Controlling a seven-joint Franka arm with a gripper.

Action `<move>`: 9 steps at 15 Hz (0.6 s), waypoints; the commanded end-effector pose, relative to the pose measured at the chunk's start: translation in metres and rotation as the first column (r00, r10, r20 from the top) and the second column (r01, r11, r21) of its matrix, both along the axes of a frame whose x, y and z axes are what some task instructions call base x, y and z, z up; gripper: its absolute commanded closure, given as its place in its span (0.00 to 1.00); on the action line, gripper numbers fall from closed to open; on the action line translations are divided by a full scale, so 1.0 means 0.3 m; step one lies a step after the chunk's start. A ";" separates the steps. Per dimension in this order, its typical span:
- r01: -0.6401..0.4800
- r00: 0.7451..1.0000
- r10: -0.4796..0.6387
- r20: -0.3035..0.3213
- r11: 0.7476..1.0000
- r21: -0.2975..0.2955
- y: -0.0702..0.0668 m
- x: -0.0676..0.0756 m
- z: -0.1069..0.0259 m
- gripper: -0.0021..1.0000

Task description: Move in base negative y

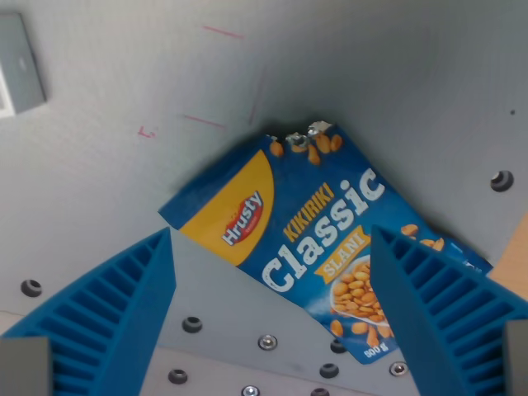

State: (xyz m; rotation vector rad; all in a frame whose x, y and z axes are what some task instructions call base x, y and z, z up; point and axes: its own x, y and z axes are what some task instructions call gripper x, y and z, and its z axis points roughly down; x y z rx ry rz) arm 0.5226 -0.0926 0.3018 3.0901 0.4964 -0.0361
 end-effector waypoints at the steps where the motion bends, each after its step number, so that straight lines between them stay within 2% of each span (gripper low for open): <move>1: -0.014 1.000 0.014 0.013 1.000 0.009 -0.048 -0.025 0.006 0.00; 9: -0.014 1.000 0.014 0.013 1.000 0.009 -0.201 -0.060 0.003 0.00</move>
